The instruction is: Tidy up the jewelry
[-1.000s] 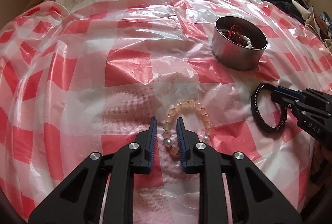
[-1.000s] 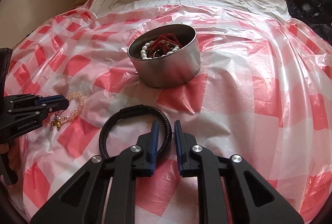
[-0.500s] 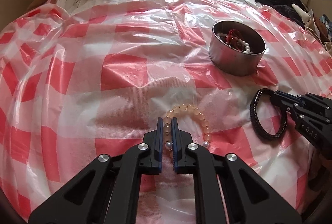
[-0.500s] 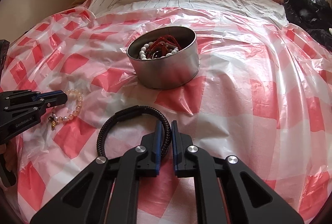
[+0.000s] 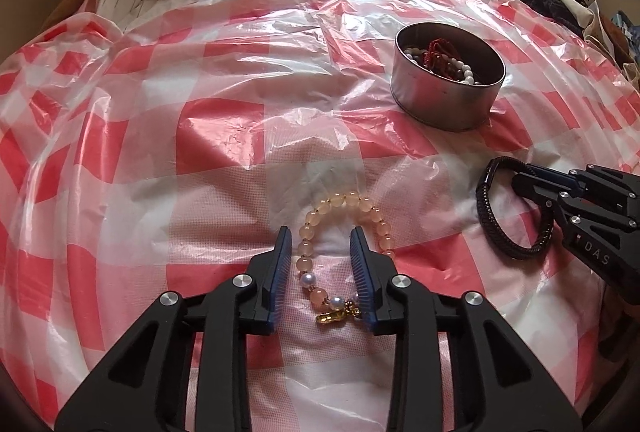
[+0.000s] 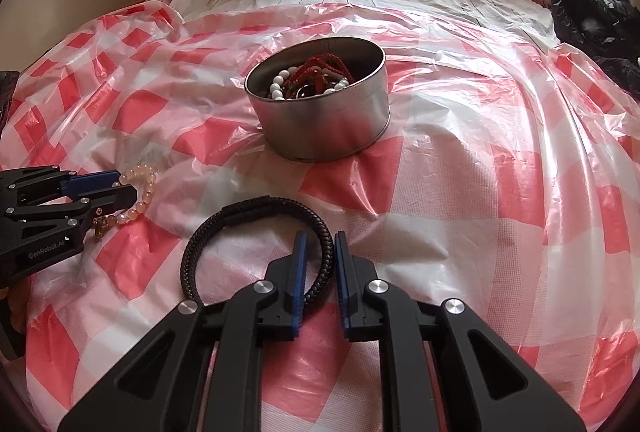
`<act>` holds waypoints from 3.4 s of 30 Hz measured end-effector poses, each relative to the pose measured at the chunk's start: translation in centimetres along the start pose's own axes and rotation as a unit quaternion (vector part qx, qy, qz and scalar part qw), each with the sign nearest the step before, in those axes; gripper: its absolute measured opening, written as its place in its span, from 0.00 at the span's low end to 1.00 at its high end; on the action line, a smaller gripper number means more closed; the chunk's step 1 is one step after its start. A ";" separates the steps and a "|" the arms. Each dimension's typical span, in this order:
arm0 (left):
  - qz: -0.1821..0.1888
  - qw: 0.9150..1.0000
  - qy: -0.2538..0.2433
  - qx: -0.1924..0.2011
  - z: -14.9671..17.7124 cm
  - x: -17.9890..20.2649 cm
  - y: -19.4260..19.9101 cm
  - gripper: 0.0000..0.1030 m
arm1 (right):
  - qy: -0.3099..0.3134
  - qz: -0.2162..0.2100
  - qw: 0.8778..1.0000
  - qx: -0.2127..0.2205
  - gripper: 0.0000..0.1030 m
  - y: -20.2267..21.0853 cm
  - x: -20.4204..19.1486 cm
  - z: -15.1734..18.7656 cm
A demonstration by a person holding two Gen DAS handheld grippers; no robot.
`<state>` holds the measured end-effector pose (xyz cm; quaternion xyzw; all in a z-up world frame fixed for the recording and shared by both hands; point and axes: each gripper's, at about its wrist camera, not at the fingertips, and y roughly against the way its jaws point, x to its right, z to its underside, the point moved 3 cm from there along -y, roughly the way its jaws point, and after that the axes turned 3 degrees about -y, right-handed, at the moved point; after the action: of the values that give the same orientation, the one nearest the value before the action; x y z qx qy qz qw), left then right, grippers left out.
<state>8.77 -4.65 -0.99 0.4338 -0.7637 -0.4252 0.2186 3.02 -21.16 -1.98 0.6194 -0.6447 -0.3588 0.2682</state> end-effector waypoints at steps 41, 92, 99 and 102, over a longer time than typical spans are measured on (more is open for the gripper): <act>-0.011 1.000 -0.012 0.001 0.0 0.2 -0.1 0.38 | 0.009 0.000 1.000 -0.002 0.25 -0.2 -0.5 0.1; -0.032 0.999 -0.039 -0.001 0.0 1.1 -0.3 0.25 | 0.016 -0.002 1.000 -0.003 0.16 -0.1 -0.8 0.1; -0.040 0.999 -0.036 -0.001 0.1 1.1 -0.4 0.34 | 0.017 -0.002 1.000 -0.005 0.17 -0.2 -0.7 0.2; -0.040 0.998 -0.043 -0.001 0.1 1.1 -0.4 0.30 | 0.017 -0.004 1.000 -0.004 0.17 -0.3 -0.8 0.1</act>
<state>8.35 -5.65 -1.46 0.4448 -0.7541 -0.4527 0.1691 3.13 -20.35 -2.19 0.6268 -0.6359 -0.3522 0.2806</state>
